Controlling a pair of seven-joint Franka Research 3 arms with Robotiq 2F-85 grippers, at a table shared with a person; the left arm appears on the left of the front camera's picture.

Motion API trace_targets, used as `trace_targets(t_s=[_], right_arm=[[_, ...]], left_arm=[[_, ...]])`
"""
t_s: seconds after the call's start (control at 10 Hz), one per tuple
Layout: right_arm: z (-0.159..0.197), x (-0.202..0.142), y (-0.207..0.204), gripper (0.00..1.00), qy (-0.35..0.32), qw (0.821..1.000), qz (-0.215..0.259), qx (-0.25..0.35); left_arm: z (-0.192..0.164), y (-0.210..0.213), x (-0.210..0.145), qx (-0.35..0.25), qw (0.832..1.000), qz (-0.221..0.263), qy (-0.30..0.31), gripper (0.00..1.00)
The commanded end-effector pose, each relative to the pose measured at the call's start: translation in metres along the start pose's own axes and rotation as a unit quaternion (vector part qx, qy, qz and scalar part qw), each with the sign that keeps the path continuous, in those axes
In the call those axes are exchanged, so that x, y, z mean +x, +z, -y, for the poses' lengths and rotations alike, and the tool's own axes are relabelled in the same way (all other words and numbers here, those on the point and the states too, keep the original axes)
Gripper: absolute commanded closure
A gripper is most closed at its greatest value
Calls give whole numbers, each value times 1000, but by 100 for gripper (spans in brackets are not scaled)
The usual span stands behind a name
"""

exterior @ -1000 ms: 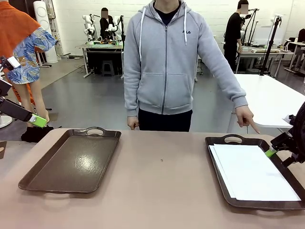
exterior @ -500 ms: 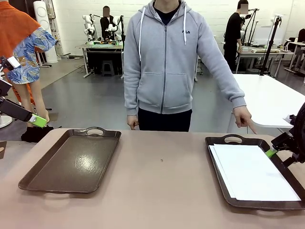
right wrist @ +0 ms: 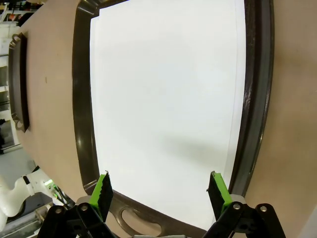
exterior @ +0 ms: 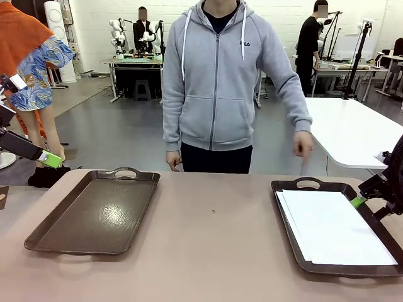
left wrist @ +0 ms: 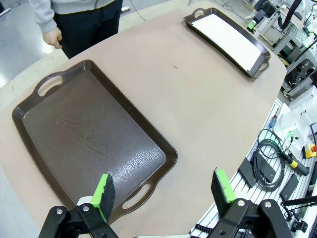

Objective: Sort the A4 documents.
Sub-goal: Place the A4 Paper in the designated Handle tray.

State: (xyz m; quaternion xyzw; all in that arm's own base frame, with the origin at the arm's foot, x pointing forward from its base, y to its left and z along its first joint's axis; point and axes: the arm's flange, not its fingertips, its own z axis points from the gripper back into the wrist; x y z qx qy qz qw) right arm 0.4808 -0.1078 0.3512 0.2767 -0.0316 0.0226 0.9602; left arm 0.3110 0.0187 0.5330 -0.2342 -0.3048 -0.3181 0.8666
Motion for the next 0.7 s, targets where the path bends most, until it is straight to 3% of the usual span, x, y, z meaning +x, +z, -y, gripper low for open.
trace_targets(t_s=[0.0,0.6], right_arm=[[0,0,0,0,1,1000,0,0],[0,0,0,0,1,1000,0,0]], left_arm=[[-2,0,-1,-9,1000,5,-5,0],[-2,0,-1,-9,1000,5,-5,0]])
